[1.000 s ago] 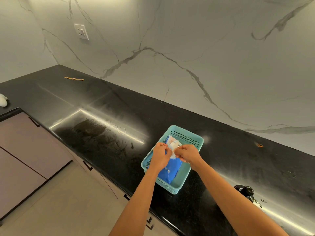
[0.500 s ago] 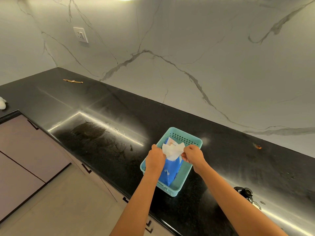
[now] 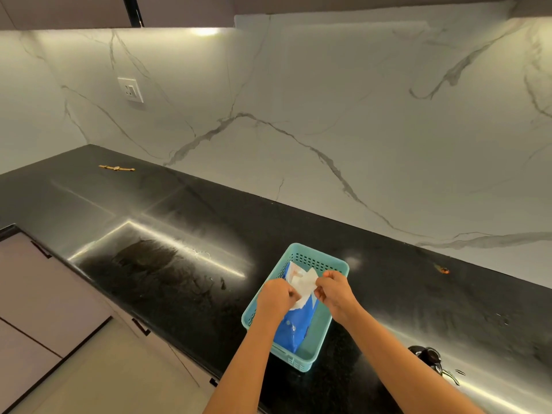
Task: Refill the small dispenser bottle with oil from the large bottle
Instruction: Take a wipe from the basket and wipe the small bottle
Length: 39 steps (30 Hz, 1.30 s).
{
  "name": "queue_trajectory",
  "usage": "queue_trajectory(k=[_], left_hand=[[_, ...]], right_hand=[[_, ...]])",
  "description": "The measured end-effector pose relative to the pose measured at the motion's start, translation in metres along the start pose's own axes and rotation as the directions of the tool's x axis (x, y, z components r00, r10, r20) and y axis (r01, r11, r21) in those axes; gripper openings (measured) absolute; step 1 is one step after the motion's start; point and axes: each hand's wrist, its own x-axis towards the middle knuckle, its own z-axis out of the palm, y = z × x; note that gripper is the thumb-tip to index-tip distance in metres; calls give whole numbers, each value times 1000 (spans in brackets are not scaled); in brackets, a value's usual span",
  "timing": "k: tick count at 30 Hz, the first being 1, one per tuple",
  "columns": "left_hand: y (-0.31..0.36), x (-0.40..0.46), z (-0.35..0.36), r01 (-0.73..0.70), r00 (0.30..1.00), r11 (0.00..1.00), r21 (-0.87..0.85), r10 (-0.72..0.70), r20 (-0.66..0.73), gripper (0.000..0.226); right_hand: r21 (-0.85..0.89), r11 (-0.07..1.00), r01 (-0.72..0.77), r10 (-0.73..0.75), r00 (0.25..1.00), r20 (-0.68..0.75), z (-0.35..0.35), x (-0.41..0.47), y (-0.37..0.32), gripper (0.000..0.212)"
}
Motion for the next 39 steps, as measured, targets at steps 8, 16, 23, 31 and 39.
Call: queue_trajectory(k=[8, 16, 23, 31, 39], left_hand=[[7, 4, 7, 101, 993, 970, 220, -111, 31, 35], [8, 4, 7, 82, 996, 936, 342, -87, 1, 37], [0, 1, 9, 59, 997, 934, 352, -74, 28, 32], [-2, -8, 14, 120, 992, 947, 299, -128, 8, 29], [31, -31, -25, -9, 997, 915, -403, -22, -72, 21]], right_hand=[[155, 988, 16, -23, 999, 40, 0, -6, -15, 28], [-13, 981, 195, -195, 980, -35, 2, -6, -16, 26], [-147, 922, 357, -372, 924, -87, -4, -10, -35, 24], [222, 885, 408, -423, 906, 20, -17, -42, -125, 27], [476, 872, 112, -255, 935, 247, -59, -54, -124, 29]])
